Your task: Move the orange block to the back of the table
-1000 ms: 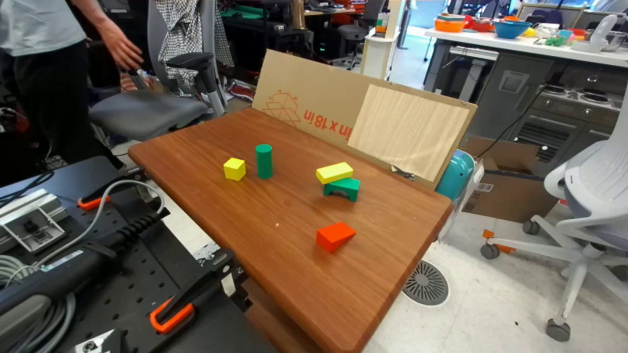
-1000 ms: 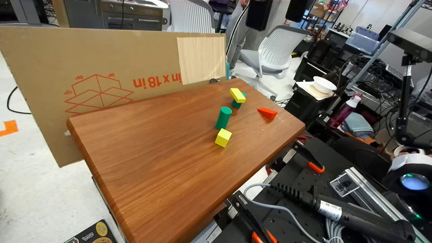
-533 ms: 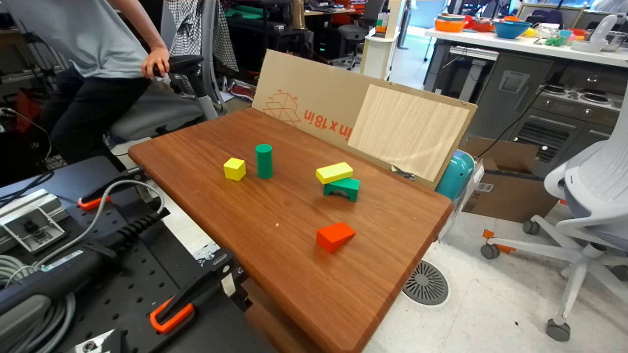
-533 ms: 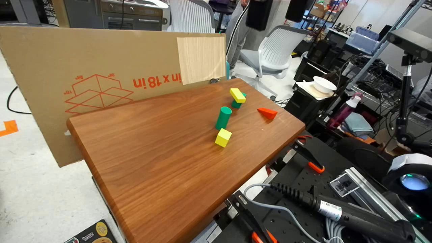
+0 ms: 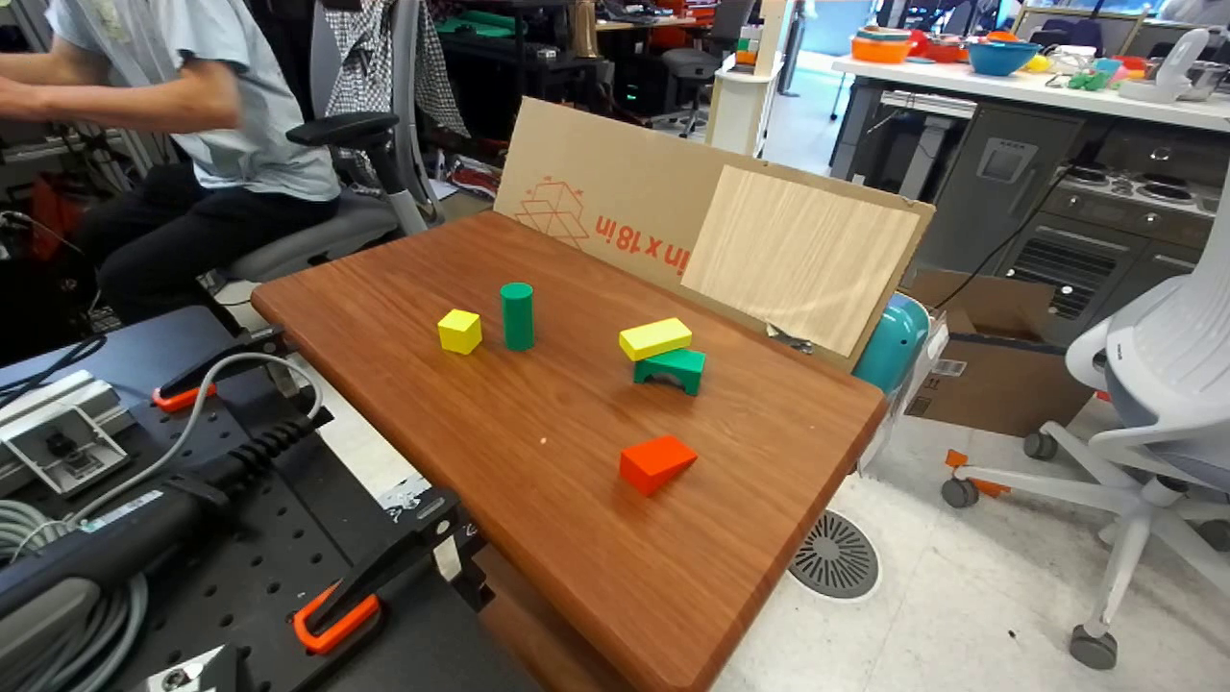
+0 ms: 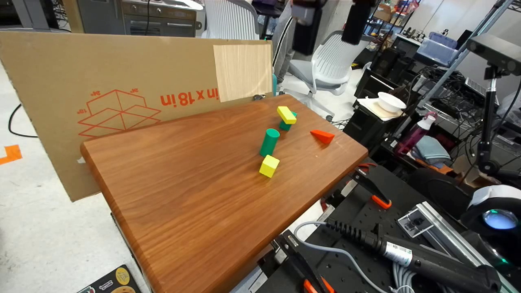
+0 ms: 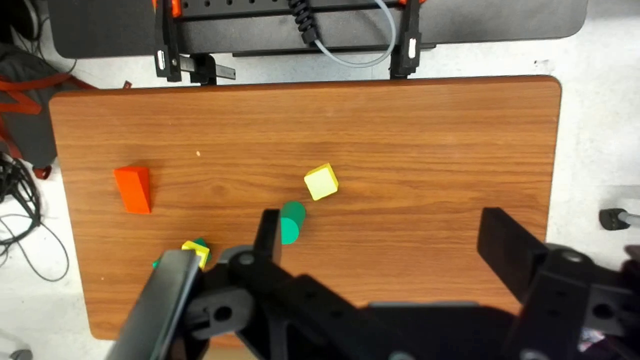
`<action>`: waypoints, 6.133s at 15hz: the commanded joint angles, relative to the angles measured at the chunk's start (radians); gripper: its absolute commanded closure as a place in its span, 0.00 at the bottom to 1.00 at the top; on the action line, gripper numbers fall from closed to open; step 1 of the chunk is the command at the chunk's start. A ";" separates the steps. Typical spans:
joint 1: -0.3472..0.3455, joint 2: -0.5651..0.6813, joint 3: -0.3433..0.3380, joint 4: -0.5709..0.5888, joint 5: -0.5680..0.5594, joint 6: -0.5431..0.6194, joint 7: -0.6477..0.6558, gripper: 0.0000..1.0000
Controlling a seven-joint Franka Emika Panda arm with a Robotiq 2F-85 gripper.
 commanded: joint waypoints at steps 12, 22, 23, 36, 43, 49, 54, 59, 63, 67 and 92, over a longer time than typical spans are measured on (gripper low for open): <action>-0.064 0.544 -0.255 0.057 0.137 0.320 0.150 0.00; -0.066 0.599 -0.380 0.066 0.101 0.419 0.208 0.00; -0.068 0.615 -0.391 0.075 0.102 0.423 0.209 0.00; -0.064 0.640 -0.428 0.181 0.057 0.339 0.160 0.00; -0.069 0.655 -0.448 0.194 -0.056 0.246 0.100 0.00; -0.065 0.676 -0.484 0.212 -0.191 0.282 0.115 0.00; -0.081 0.701 -0.458 0.225 -0.199 0.383 0.043 0.00; -0.093 0.723 -0.430 0.224 -0.164 0.489 -0.032 0.00; -0.097 0.744 -0.426 0.179 -0.144 0.539 -0.034 0.00; -0.100 0.736 -0.436 0.135 -0.131 0.591 -0.044 0.02; 0.114 0.532 -0.433 0.174 -0.254 0.510 0.002 0.86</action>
